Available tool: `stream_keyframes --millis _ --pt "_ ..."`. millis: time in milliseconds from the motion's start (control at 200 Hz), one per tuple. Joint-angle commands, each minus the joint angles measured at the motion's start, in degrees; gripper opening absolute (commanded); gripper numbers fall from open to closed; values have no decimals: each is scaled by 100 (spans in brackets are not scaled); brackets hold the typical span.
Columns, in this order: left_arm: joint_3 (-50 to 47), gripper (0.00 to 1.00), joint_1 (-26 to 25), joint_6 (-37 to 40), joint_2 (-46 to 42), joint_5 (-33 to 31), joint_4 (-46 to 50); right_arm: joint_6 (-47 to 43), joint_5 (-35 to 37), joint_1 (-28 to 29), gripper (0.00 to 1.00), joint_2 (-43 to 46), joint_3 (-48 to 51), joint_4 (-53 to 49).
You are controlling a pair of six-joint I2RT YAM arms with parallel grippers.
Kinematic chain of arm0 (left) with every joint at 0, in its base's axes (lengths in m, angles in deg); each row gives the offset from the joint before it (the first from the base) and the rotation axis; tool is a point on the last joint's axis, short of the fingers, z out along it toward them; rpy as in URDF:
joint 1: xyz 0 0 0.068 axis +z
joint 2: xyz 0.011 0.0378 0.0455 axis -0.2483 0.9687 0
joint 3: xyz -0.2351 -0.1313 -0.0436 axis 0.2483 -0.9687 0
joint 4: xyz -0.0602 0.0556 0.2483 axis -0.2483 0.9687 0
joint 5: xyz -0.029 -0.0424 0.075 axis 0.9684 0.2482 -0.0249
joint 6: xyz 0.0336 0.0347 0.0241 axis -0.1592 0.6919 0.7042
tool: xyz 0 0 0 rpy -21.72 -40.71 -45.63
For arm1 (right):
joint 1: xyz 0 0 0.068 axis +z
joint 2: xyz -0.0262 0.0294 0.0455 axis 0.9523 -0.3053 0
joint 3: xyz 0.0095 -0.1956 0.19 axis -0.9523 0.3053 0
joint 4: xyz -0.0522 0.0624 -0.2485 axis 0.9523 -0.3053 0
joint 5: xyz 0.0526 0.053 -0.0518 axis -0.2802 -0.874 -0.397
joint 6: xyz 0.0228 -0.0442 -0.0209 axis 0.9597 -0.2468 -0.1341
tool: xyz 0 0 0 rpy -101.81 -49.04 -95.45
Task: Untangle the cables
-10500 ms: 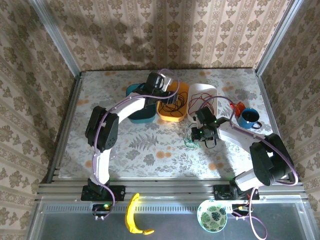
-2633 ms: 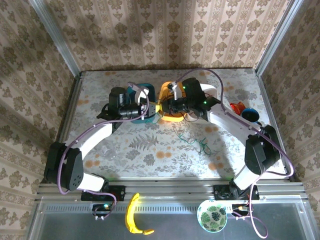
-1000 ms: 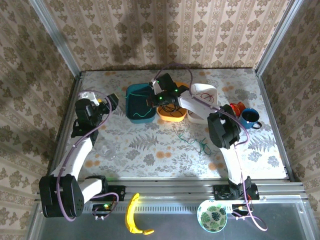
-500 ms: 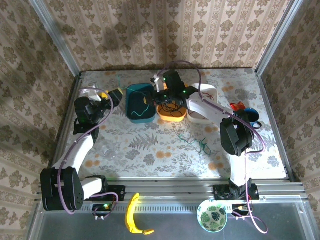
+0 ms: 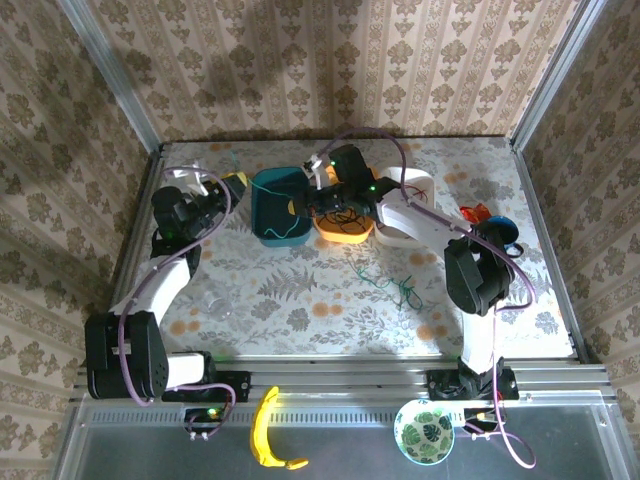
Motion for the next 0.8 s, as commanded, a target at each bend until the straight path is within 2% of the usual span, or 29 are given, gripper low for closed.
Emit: stream_keyframes --millis 0,175,255,325,440,590,700,795 --pt "376 36 -104 39 134 200 -229 42 -226 58 0 252 85 34" --pt "618 35 -310 139 296 425 -202 44 -227 81 0 268 187 -13" --pt "696 18 -400 150 359 454 -136 40 -218 82 0 302 215 -19" --pt "736 0 -491 176 388 472 -70 40 -167 82 0 298 211 -48" --pt "830 0 -757 289 387 567 130 49 -80 82 0 270 172 -166" --pt "939 0 -1292 390 413 1129 518 176 57 -24 0 264 173 -130" --pt "823 0 -1725 414 470 1489 678 544 47 -240 0 324 361 368" --pt "687 0 -1988 519 497 1562 862 1108 -42 -458 0 373 633 1072"
